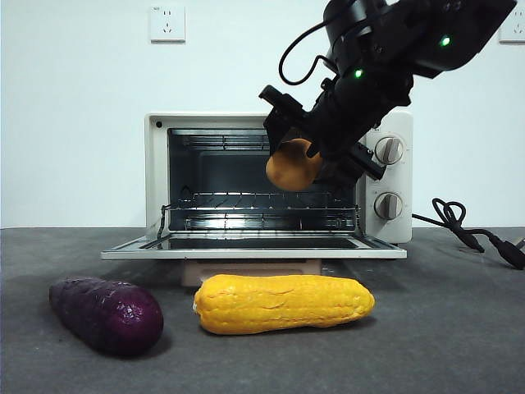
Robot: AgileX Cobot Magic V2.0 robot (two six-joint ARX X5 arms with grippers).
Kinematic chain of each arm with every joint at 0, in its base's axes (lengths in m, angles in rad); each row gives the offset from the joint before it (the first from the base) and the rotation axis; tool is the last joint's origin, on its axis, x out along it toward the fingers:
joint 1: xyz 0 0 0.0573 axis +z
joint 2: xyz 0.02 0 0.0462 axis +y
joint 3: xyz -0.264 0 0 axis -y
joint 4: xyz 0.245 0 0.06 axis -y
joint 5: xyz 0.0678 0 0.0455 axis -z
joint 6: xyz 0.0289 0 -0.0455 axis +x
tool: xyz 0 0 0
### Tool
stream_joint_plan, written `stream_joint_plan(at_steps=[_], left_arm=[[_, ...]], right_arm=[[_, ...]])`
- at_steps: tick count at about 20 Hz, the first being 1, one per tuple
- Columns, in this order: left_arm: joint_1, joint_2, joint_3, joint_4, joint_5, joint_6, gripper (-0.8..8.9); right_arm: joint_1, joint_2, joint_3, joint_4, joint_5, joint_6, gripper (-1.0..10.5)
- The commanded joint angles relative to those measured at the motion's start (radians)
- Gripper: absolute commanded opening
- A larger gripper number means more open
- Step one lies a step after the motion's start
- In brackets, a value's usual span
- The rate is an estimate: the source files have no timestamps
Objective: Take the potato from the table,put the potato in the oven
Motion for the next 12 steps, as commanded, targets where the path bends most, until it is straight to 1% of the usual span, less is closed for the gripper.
stream_joint_plan(at_steps=[1, 2, 3, 4, 5, 6, 7, 8, 9, 12], left_arm=[[-0.002, -0.003, -0.010, -0.001, -0.002, 0.012, -0.08], [-0.002, -0.003, -0.010, -0.004, -0.002, 0.012, -0.08], [-0.002, -0.003, -0.010, -0.008, -0.002, 0.012, -0.08], [-0.002, -0.003, -0.010, -0.010, -0.002, 0.012, -0.08], [-0.002, -0.003, -0.010, -0.010, -0.002, 0.012, -0.08], [-0.002, -0.003, -0.010, -0.010, -0.003, 0.013, -0.08], [-0.002, -0.003, -0.010, -0.010, -0.003, 0.013, -0.08], [-0.002, -0.003, -0.010, -0.010, -0.003, 0.013, -0.08], [-0.002, -0.003, -0.010, -0.011, -0.003, 0.013, -0.08], [-0.002, -0.003, -0.010, -0.018, -0.003, 0.012, -0.08]], right_arm=[[-0.001, 0.040, 0.010, 0.019, 0.048, 0.017, -0.2], [-0.001, 0.050, 0.010, 0.023, 0.071, 0.017, -0.1], [-0.003, 0.057, 0.010, 0.024, 0.072, 0.017, -0.1], [-0.008, 0.058, 0.010, 0.023, 0.069, 0.017, 0.4], [-0.008, 0.058, 0.010, 0.019, 0.067, 0.016, 1.4], [-0.008, 0.058, 0.010, 0.020, 0.067, 0.016, 2.7], [-0.009, 0.058, 0.010, 0.021, 0.066, 0.016, 4.3], [-0.010, 0.058, 0.010, 0.022, 0.066, 0.017, 5.5], [-0.010, 0.058, 0.010, 0.022, 0.062, 0.017, 6.0], [-0.010, 0.057, 0.018, 0.024, 0.053, 0.034, 6.0]])
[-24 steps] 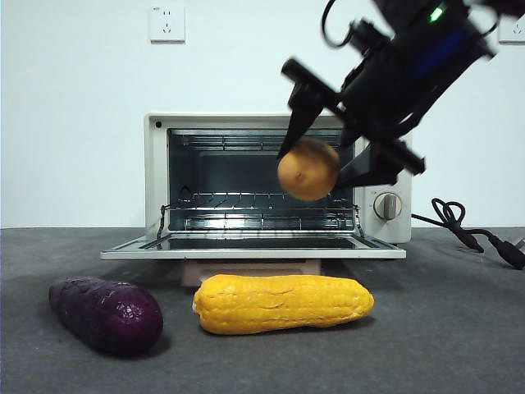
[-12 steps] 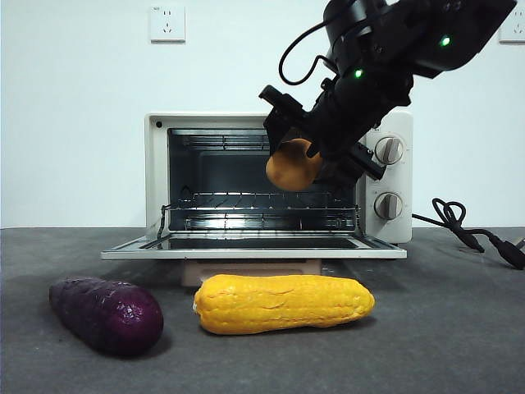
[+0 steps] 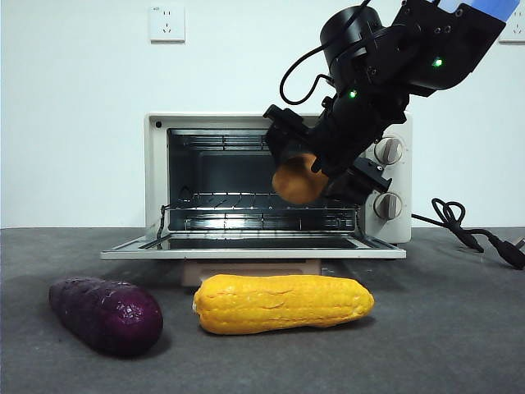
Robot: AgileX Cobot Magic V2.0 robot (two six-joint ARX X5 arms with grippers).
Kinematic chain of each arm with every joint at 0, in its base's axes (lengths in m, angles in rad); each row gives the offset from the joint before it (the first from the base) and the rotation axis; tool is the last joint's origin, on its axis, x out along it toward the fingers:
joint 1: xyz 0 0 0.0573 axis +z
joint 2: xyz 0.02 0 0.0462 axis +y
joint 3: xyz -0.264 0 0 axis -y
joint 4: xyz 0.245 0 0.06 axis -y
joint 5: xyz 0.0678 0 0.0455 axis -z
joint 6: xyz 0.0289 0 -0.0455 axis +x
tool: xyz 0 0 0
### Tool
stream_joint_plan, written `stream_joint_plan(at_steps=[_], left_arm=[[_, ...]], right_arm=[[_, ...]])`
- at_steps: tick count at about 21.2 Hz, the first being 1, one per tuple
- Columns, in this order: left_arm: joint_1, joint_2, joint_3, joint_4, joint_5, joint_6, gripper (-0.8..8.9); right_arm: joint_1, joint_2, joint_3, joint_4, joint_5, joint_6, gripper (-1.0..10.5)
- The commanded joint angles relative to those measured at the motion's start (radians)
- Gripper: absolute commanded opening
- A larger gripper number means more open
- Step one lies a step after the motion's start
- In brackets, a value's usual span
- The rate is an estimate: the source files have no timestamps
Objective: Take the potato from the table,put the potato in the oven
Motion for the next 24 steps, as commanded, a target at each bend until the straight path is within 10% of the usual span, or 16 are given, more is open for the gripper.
stream_joint_plan(at_steps=[1, 16, 24], left_arm=[[-0.002, -0.003, -0.010, -0.005, -0.003, 0.012, -0.08], [-0.001, -0.003, -0.010, -0.011, -0.006, 0.015, -0.08], [0.002, 0.005, -0.016, 0.033, -0.054, 0.014, -0.08]], right_arm=[[0.000, 0.010, 0.020, 0.005, -0.027, 0.021, 6.0], [0.001, -0.180, 0.037, -0.249, -0.024, -0.042, 6.0], [0.002, -0.360, 0.037, -0.545, -0.102, -0.206, 6.0]])
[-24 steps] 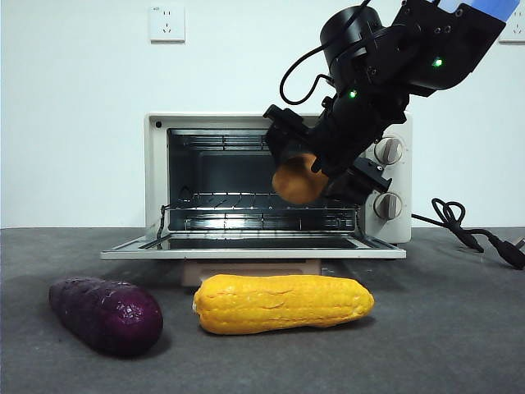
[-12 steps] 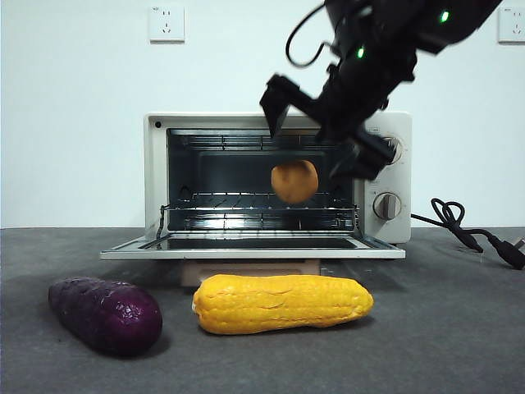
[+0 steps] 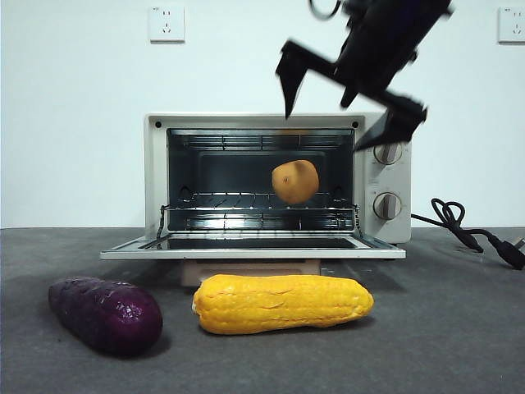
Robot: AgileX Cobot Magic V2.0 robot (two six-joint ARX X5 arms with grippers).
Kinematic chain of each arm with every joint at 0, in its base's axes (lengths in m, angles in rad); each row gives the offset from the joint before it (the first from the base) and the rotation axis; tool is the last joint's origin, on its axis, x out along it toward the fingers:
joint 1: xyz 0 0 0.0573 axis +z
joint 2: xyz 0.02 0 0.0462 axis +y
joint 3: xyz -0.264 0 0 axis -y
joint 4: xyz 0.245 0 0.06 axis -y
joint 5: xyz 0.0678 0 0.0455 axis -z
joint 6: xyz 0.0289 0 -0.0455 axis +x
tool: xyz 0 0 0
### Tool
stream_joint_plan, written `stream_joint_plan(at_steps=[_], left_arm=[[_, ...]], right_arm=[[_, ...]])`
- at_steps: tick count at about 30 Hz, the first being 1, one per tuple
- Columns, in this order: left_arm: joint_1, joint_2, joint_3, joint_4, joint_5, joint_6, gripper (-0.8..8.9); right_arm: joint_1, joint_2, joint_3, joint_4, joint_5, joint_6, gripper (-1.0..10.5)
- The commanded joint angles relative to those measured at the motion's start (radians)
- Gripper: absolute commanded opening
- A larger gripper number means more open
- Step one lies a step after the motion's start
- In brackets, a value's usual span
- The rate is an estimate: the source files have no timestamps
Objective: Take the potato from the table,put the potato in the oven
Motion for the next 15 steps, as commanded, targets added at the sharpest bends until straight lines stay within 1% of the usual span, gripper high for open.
stream_joint_plan(at_steps=[1, 3, 4, 8, 12, 15], left_arm=[[0.003, 0.007, -0.018, 0.053, -0.006, 0.011, -0.08], [0.016, 0.023, -0.027, 0.091, -0.005, 0.004, -0.08], [0.024, 0.028, -0.033, 0.104, -0.004, 0.001, -0.08], [0.068, 0.067, -0.097, 0.174, 0.005, -0.005, -0.08], [0.138, 0.101, -0.200, 0.297, 0.080, -0.033, -0.08], [0.216, 0.140, -0.275, 0.394, 0.144, -0.052, -0.08]], right_arm=[[0.002, -0.077, 0.000, -0.097, -0.051, -0.114, 6.0], [0.002, -0.149, 0.000, -0.188, -0.090, -0.182, 6.0], [0.002, -0.181, 0.000, -0.229, -0.097, -0.207, 6.0], [0.002, -0.337, 0.000, -0.414, -0.152, -0.289, 6.0], [0.002, -0.468, 0.000, -0.573, -0.195, -0.344, 6.0], [0.002, -0.554, 0.000, -0.687, -0.217, -0.363, 6.0]])
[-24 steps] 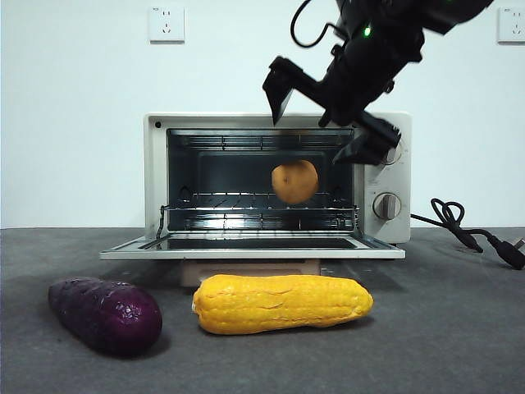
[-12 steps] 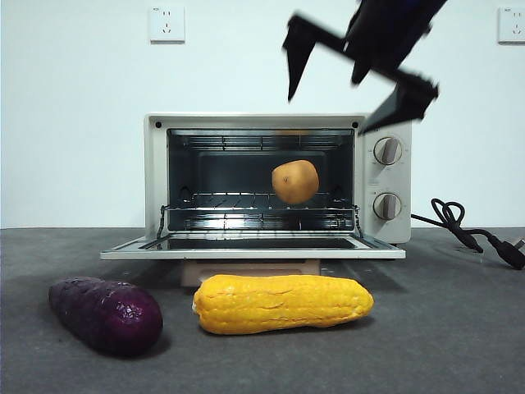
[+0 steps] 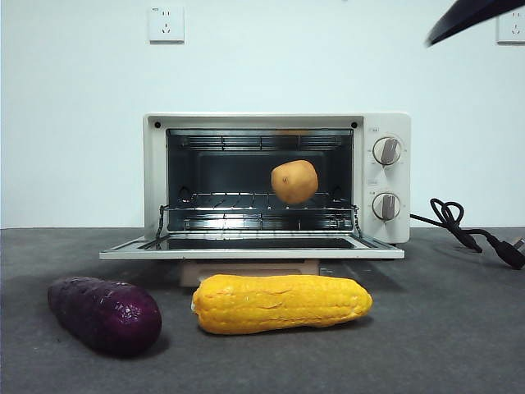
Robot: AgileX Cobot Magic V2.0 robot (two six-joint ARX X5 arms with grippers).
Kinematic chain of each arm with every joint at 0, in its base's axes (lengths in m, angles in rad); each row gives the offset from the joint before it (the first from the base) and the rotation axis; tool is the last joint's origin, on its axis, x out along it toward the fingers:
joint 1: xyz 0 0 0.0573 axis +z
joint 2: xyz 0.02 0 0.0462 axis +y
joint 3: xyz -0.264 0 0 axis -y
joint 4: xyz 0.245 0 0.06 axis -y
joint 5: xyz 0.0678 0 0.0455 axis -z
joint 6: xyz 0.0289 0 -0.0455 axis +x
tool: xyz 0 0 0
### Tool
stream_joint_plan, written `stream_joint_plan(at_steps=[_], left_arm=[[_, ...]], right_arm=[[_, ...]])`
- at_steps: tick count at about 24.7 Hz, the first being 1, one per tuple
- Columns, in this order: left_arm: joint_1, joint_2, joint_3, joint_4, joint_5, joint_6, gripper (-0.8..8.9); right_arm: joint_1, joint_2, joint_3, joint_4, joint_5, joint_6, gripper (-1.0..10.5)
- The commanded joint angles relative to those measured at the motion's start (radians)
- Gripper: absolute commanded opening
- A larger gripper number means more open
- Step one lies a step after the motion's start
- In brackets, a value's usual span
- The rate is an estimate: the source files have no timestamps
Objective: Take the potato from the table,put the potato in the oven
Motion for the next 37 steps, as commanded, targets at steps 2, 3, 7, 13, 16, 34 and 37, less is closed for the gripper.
stream_joint_plan(at_steps=[2, 3, 7, 13, 16, 34, 37], left_arm=[[0.092, 0.057, -0.083, 0.104, 0.077, -0.038, -0.08], [0.117, 0.082, -0.103, 0.126, 0.090, -0.038, -0.08], [0.203, 0.182, -0.151, 0.208, 0.144, -0.041, -0.08], [0.290, 0.391, -0.158, 0.317, 0.263, -0.074, -0.08], [0.314, 0.523, -0.158, 0.372, 0.306, -0.092, -0.09], [0.262, 0.828, -0.158, 0.466, 0.412, -0.125, -0.09], [0.254, 0.828, -0.158, 0.467, 0.425, -0.129, -0.09]], right_arm=[[0.002, -0.083, 0.000, -0.119, -0.021, -0.045, 6.0], [0.002, -0.110, 0.000, -0.156, -0.020, -0.045, 6.0], [0.002, -0.192, 0.000, -0.251, -0.020, -0.045, 6.0], [0.002, -0.285, 0.000, -0.291, -0.020, -0.033, 6.0], [0.002, -0.320, 0.000, -0.305, -0.021, -0.026, 6.0], [0.002, -0.329, 0.000, -0.282, -0.013, -0.017, 6.0], [0.002, -0.329, 0.000, -0.281, -0.013, -0.017, 6.0]])
